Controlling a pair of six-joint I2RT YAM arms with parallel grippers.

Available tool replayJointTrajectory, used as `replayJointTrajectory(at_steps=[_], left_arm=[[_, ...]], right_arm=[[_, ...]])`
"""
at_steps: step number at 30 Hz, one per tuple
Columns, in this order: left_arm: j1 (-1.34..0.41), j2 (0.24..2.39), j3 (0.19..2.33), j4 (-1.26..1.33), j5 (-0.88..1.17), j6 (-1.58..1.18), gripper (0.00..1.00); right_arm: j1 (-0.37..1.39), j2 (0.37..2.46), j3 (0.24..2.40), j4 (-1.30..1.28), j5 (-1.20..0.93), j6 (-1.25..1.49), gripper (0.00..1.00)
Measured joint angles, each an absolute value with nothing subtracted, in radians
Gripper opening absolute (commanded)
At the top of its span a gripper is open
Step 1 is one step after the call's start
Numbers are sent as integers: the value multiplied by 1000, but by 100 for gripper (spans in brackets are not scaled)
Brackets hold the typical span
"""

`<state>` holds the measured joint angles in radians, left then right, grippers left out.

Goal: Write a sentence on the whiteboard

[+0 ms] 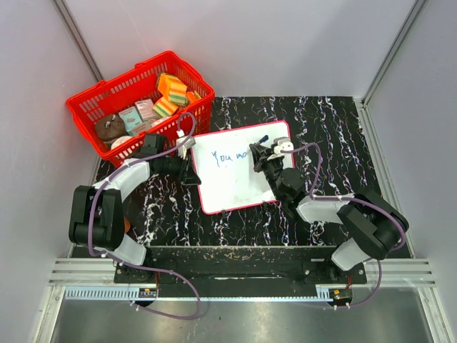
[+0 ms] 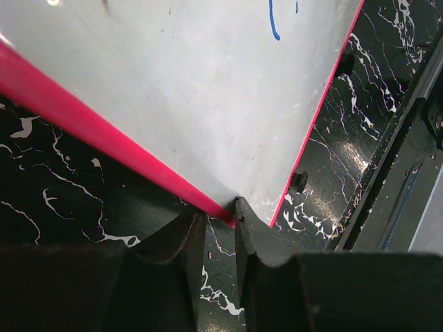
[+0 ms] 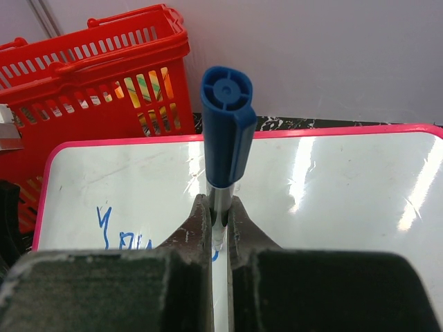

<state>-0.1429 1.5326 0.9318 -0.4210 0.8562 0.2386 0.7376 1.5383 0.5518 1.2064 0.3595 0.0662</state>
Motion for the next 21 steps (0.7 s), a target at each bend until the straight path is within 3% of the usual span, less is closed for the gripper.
replayJointTrajectory(at_steps=[21], left_arm=[[-143,1533,932,-424,856,239,0]], right_arm=[[738,1525,517,1216,356,73,0]])
